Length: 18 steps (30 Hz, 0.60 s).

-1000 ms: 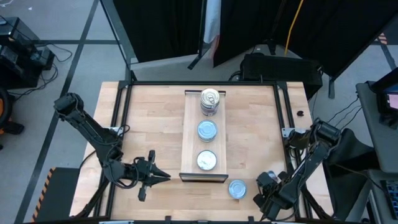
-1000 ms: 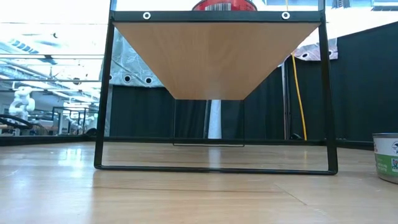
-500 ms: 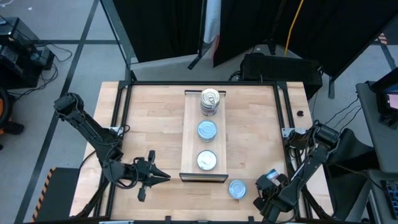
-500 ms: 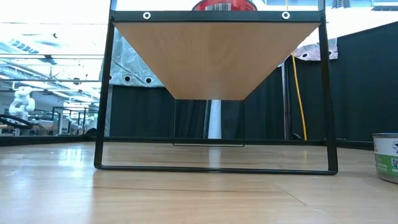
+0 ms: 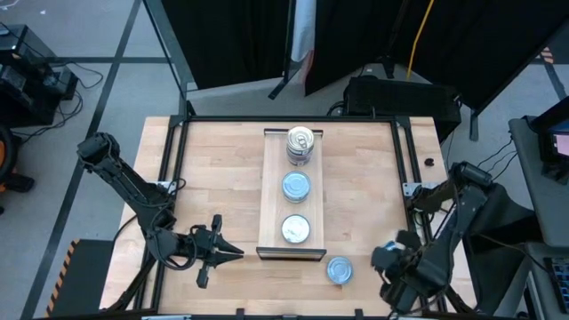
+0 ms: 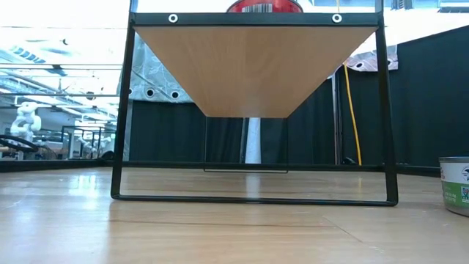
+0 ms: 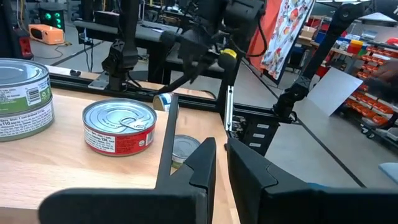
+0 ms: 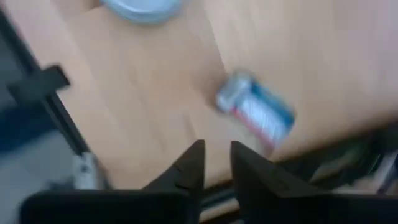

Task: Stack canned seafood by type on shelf
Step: Stack the blue pink tuna can on top of the blue pink tuna can on the shelf

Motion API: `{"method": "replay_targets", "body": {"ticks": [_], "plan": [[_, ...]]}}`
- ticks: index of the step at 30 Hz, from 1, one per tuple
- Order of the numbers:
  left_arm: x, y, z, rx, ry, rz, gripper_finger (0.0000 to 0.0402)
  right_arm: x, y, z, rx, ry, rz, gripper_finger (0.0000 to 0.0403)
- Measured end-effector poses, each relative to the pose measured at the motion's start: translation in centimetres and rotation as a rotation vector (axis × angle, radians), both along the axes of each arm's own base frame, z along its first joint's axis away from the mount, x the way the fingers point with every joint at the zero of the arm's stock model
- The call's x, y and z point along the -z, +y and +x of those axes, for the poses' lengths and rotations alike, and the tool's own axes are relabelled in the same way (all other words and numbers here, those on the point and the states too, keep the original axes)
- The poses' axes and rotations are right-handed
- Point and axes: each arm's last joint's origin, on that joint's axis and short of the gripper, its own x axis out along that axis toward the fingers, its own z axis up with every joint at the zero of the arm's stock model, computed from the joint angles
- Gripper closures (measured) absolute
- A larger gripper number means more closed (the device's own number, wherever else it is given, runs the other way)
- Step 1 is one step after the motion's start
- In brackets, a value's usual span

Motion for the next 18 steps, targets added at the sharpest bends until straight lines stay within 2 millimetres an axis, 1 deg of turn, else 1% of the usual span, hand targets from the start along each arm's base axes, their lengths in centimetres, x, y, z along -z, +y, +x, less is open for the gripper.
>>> {"method": "replay_targets", "body": {"ticks": [3, 4, 5, 9, 11, 13, 14, 18], "plan": [[-0.1, 0.0, 0.0, 0.000, -0.006, -0.006, 0.0359, 0.4, 0.0, 0.8, -0.296, -0.033, -0.007, 0.0277], [-0.1, 0.0, 0.0, 0.000, -0.009, -0.009, 0.0359, 0.6, 0.1, 1.1, -0.368, -0.044, -0.005, 0.0254], [-0.2, 0.0, 0.0, 0.000, -0.012, -0.013, 0.0359, 0.9, -0.1, 1.3, -0.407, -0.046, -0.003, 0.0229], [-0.2, 0.0, 0.0, 0.000, -0.017, -0.014, 0.0359, 1.7, -1.2, 2.4, -0.478, -0.014, -0.019, 0.0122], [-0.2, 0.0, 0.0, 0.000, -0.016, -0.014, 0.0359, 2.1, -1.6, 2.6, -0.512, 0.003, -0.024, 0.0078], [-0.2, 0.0, 0.0, 0.000, -0.016, -0.012, 0.0359, 2.7, -1.9, 2.6, -0.535, 0.052, 0.002, 0.0049], [-0.2, 0.0, 0.0, 0.000, -0.016, -0.012, 0.0359, 3.0, -2.1, 2.6, -0.546, 0.078, 0.018, 0.0042], [-0.2, 0.0, 0.0, 0.000, -0.016, -0.011, 0.0359, 4.2, -2.6, 2.5, -0.610, 0.153, 0.071, 0.0035]]}}
